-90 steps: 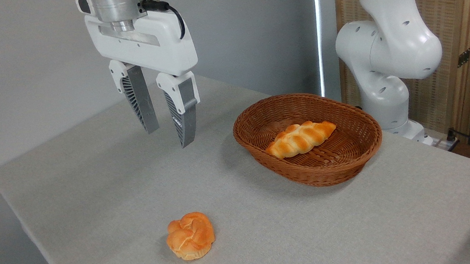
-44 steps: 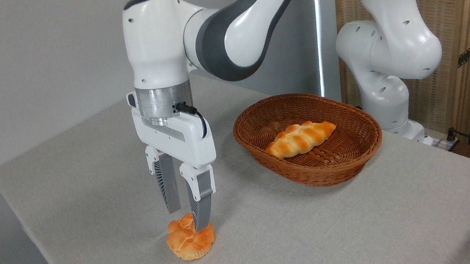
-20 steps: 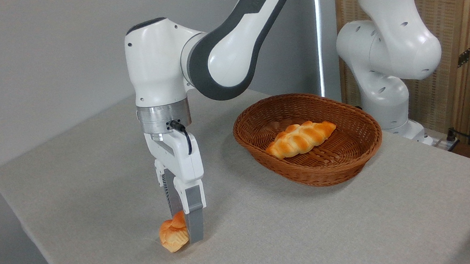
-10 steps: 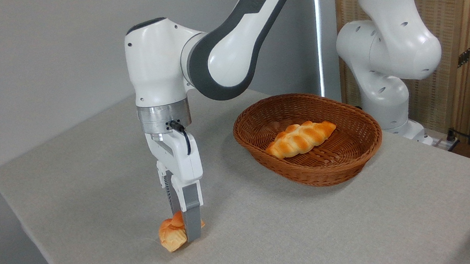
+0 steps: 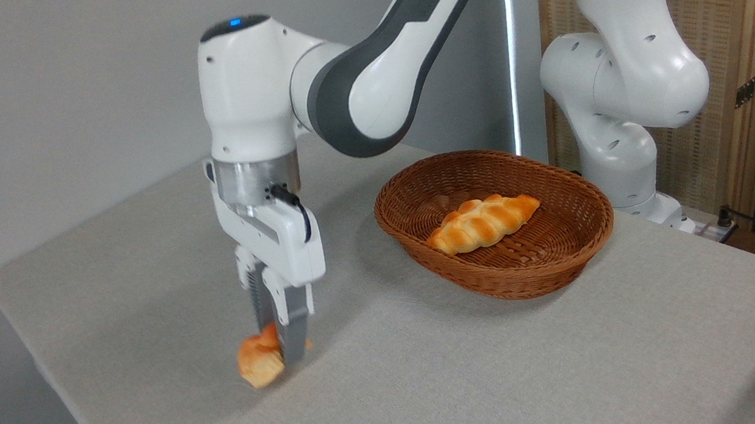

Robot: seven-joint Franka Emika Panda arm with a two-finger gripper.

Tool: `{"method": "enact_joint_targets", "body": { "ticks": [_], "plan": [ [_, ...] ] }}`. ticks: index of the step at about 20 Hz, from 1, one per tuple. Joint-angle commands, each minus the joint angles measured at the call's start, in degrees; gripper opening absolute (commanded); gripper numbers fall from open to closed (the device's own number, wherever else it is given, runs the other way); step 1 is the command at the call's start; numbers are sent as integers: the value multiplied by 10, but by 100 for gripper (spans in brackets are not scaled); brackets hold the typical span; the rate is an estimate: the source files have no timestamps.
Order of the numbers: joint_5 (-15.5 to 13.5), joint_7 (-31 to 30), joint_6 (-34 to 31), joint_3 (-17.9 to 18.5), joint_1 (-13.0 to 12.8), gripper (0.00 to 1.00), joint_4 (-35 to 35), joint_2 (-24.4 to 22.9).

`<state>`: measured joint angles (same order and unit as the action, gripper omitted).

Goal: Put bread into the basket
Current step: 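Carry the held roll over the wicker basket beside the croissant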

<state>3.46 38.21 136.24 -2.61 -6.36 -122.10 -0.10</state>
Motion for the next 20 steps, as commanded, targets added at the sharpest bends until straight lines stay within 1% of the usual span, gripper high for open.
{"method": "enact_joint_targets", "body": {
  "ticks": [1, 2, 3, 5, 7, 8, 10, 11, 13, 14, 16, 18, 20],
  "plan": [
    [-77, 5, -102, 0, 2, 43, 49, -31],
    [-87, 6, -141, 1, 3, 43, 69, -33],
    [-91, 7, -175, 3, 3, 43, 81, -41],
    [-91, 12, -221, 5, 3, 43, 81, -73],
    [-91, 29, -283, 6, 6, 43, 80, -107],
    [-90, 54, -315, 8, 7, 43, 78, -127],
    [-89, 138, -387, 49, 5, 43, 71, -167],
    [-89, 183, -414, 65, 5, 43, 58, -192],
    [-88, 254, -436, 100, 4, 43, 16, -248],
    [-86, 278, -442, 108, 4, 43, -5, -273],
    [-82, 310, -454, 109, 4, 43, -43, -313],
    [-78, 327, -466, 108, 3, 44, -80, -342],
    [-43, 352, -482, 102, -1, 46, -118, -371]
  ]
}}
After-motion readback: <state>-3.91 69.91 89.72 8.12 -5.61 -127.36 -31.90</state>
